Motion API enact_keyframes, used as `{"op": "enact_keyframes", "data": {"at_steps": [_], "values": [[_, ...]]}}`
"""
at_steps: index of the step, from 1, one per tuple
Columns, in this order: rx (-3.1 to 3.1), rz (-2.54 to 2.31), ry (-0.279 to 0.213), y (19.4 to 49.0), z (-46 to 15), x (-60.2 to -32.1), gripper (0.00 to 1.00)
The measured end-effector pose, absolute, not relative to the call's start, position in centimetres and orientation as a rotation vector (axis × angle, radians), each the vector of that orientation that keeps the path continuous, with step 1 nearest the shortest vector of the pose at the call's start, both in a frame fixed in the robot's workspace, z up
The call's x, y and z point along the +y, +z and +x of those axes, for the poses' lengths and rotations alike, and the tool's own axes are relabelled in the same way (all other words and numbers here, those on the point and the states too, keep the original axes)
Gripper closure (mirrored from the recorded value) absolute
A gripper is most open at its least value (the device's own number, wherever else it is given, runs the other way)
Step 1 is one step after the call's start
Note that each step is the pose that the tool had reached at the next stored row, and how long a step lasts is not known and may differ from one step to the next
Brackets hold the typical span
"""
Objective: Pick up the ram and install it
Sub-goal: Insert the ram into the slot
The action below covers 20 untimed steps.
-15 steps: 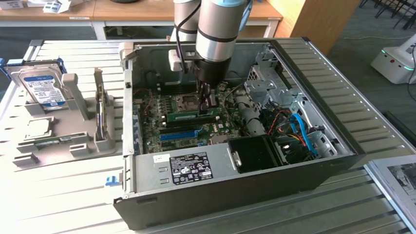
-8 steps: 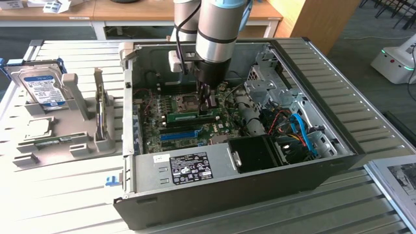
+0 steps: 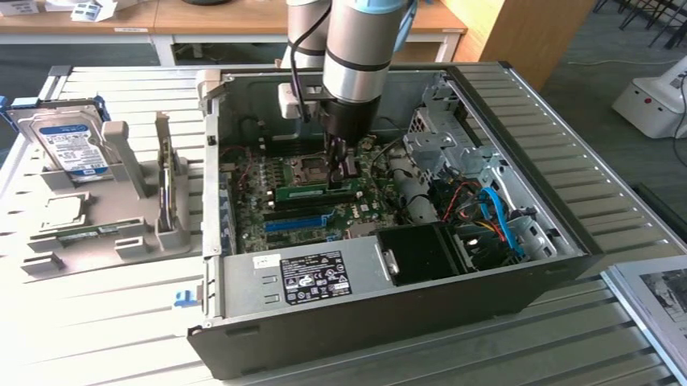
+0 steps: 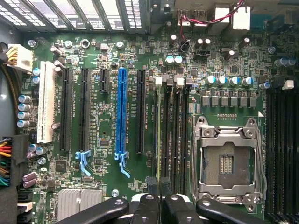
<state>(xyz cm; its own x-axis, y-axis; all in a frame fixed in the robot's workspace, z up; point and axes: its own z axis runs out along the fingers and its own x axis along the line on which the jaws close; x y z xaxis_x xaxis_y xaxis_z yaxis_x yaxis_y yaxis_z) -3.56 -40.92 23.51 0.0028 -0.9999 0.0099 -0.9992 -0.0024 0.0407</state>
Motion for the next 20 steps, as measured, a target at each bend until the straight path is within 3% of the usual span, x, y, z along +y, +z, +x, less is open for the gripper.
{"op": "enact_keyframes", "data": {"at_steps": [20], "values": [[-2.194,2.2,-0.031,23.11,-3.83,-40.92,0.88]]}}
